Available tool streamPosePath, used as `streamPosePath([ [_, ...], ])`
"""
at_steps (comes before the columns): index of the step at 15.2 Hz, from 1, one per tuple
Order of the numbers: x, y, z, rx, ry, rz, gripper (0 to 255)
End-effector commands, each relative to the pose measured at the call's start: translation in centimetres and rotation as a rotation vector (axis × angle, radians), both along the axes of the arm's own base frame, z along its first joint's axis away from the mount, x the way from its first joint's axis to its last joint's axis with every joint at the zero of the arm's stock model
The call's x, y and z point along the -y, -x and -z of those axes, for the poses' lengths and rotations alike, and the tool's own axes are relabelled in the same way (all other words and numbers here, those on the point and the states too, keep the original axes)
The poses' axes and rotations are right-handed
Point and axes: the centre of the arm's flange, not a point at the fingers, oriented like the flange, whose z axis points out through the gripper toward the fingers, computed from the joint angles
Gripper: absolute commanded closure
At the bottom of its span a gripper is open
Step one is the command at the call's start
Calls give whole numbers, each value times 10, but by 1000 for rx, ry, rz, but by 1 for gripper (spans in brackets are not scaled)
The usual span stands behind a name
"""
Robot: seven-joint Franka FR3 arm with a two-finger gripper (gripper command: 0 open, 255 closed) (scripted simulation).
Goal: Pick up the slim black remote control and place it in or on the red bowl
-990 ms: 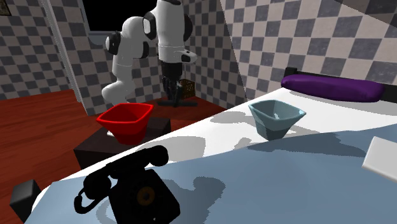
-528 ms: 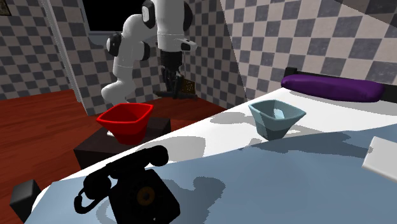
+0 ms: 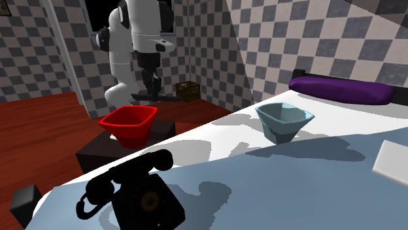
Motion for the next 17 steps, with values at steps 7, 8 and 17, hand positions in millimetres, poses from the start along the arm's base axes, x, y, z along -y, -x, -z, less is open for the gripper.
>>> streamPosePath([
  [7,17,102,7,-1,1,-1,255],
  [8,19,116,7,-1,1,-1,255],
  [17,19,116,55,-1,1,-1,255],
])
